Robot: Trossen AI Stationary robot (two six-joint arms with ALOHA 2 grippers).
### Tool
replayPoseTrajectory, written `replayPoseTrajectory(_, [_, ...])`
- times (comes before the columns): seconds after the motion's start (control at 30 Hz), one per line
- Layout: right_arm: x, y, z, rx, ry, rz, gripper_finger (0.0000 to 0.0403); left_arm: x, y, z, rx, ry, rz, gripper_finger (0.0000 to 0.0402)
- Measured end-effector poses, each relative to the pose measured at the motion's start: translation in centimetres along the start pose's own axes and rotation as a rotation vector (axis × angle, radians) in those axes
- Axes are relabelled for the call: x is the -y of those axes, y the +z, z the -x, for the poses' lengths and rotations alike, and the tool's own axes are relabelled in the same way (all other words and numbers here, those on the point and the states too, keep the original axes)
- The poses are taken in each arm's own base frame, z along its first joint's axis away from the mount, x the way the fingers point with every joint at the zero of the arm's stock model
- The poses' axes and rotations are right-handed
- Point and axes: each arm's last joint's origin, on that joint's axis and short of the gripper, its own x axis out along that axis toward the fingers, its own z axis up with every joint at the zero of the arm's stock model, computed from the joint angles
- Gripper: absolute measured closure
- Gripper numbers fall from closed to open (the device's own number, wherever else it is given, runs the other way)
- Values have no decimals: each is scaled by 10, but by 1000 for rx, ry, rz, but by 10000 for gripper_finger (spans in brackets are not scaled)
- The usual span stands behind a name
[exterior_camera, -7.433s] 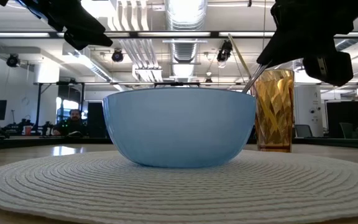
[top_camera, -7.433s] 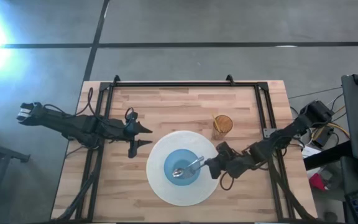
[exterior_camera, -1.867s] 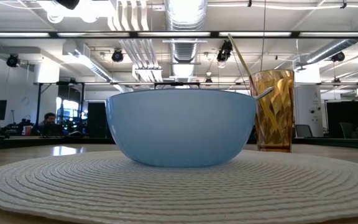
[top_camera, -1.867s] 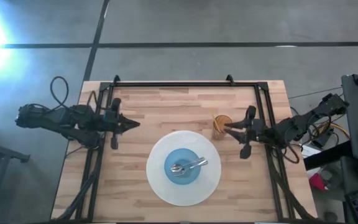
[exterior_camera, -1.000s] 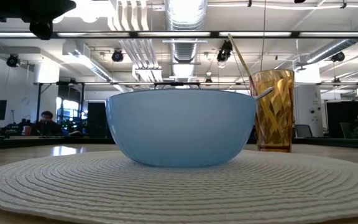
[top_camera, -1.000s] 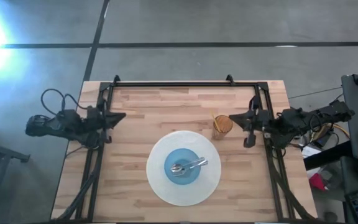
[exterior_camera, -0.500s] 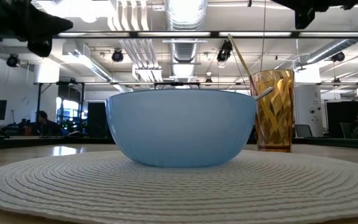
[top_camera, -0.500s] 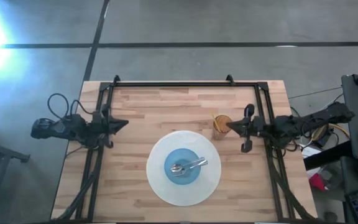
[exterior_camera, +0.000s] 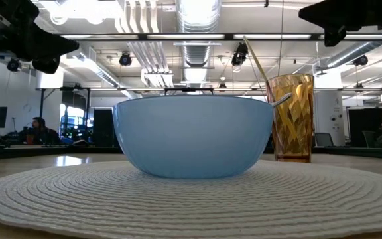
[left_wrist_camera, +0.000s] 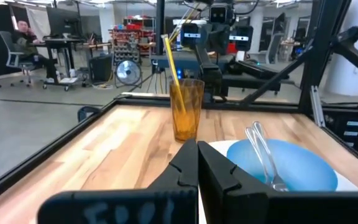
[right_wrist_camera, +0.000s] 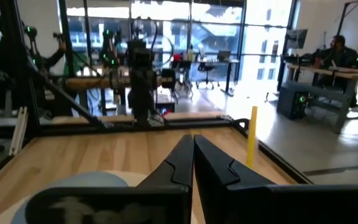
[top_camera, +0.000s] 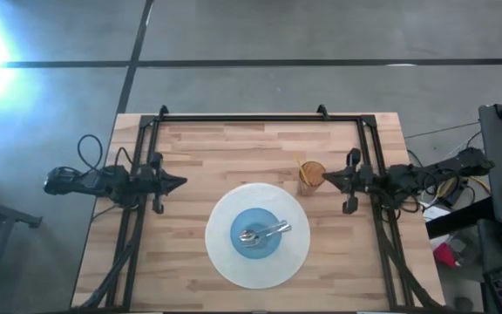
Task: Pick & Place Utensil
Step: Return to Home Position
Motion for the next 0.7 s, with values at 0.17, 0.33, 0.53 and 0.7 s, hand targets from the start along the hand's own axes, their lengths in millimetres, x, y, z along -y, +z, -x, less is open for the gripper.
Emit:
replayPoseTrajectory(0.17, [6,-5,12,55,0,-17,394,0,-1,0,-11,-8,-31,401])
replayPoseTrajectory(0.33, [10,-16,20,81,0,-27,394,1,-2,0,-19,-39,-51,401])
replayPoseTrajectory(0.53, [12,-30,25,102,2,-56,394,1,-7,0,-50,-45,-52,402])
replayPoseTrajectory(0.7, [12,-40,27,116,22,-83,394,2,-15,-2,-76,-45,-46,402])
